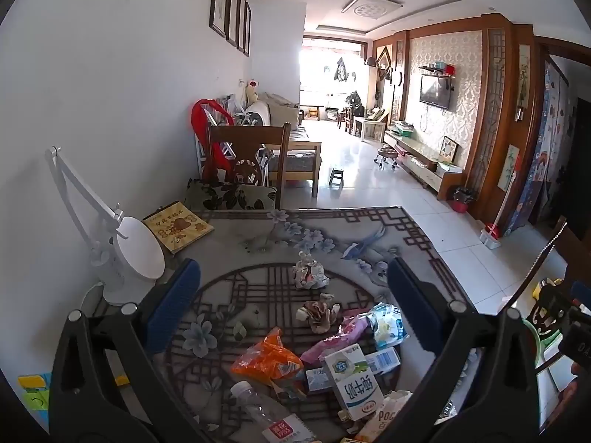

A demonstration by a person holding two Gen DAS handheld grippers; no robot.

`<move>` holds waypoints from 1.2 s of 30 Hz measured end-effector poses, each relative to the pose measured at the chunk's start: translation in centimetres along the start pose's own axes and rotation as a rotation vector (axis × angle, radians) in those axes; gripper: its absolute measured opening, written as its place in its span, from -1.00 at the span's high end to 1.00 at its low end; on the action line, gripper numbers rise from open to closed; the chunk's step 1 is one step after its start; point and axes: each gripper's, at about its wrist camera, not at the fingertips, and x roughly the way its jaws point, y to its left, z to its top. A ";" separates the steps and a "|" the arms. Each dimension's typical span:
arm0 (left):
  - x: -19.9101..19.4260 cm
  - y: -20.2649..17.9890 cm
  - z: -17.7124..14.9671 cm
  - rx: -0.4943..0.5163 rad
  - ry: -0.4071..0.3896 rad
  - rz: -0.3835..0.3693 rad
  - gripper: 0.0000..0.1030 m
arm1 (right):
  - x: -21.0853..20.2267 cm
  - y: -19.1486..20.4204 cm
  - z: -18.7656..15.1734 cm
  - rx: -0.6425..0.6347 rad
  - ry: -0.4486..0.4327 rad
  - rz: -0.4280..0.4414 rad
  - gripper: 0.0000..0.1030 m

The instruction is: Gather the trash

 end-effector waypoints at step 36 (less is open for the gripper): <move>1.5 0.1 -2.4 0.000 0.016 0.001 -0.93 | 0.1 -0.1 -1.2 -0.007 0.014 -0.002 -0.87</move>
